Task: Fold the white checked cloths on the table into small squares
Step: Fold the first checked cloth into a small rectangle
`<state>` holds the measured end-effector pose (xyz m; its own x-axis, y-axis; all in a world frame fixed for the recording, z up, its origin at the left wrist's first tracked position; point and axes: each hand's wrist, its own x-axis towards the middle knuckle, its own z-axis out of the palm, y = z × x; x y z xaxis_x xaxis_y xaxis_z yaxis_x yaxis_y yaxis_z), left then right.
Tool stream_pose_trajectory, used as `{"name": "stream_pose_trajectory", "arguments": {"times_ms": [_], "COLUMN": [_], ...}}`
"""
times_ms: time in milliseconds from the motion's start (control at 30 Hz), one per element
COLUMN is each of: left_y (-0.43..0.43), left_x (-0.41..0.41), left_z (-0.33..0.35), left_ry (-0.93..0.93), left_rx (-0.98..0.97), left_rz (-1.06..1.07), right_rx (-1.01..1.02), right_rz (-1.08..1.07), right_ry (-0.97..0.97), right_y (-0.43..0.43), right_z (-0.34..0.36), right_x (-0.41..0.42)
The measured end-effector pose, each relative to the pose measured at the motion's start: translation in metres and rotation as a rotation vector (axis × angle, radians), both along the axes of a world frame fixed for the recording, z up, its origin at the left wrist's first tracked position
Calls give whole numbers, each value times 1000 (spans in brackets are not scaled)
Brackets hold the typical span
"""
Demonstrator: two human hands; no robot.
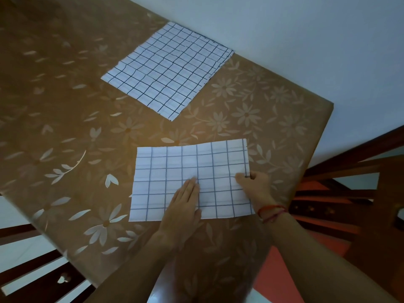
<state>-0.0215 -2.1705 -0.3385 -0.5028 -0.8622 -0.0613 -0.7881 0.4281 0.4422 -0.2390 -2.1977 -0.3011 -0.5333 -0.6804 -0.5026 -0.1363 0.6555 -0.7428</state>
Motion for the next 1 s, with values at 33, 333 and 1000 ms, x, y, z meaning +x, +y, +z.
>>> {"name": "stream_pose_trajectory", "arguments": {"times_ms": [33, 333, 1000], "left_y": [1, 22, 64], "left_x": [1, 15, 81], "left_z": [3, 6, 4], "left_ry": [9, -57, 52], "left_rx": [4, -10, 167], "left_rz": [-6, -3, 31], "right_rx": [-6, -13, -163], "right_rz": [-36, -413, 431], "right_ry": [6, -332, 118], "right_y": [5, 47, 112], "right_z": [1, 1, 12], "right_x": [2, 32, 16]}}
